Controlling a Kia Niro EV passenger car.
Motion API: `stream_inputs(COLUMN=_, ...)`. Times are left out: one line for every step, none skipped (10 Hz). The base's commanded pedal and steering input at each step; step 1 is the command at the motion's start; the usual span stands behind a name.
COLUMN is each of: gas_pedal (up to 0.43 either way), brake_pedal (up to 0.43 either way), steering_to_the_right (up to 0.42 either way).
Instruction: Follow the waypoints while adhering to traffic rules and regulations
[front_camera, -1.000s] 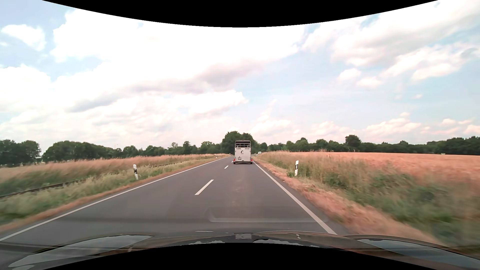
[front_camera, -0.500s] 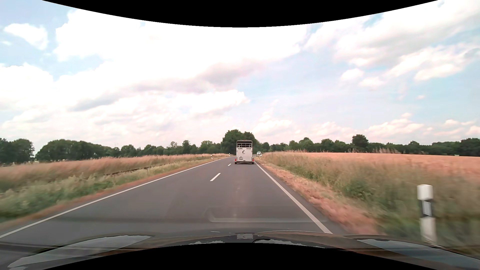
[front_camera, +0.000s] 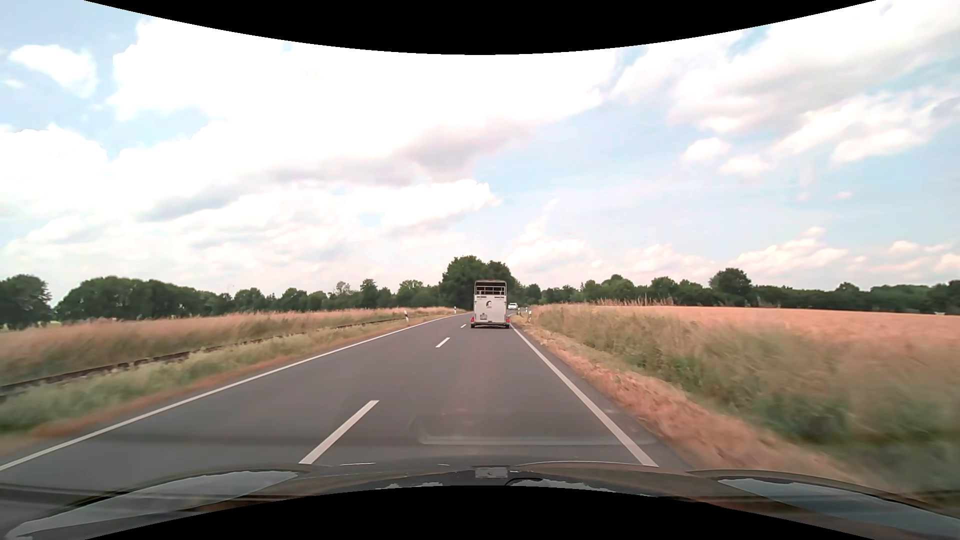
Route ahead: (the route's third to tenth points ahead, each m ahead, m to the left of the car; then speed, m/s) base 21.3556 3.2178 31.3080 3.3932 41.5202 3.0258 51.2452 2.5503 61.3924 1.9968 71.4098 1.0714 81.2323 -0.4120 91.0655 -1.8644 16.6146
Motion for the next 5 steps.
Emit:
stream_inputs(gas_pedal=0.138, brake_pedal=0.000, steering_to_the_right=-0.003)
stream_inputs(gas_pedal=0.138, brake_pedal=0.000, steering_to_the_right=-0.003)
stream_inputs(gas_pedal=0.138, brake_pedal=0.000, steering_to_the_right=-0.002)
stream_inputs(gas_pedal=0.138, brake_pedal=0.000, steering_to_the_right=-0.003)
stream_inputs(gas_pedal=0.138, brake_pedal=0.000, steering_to_the_right=-0.002)
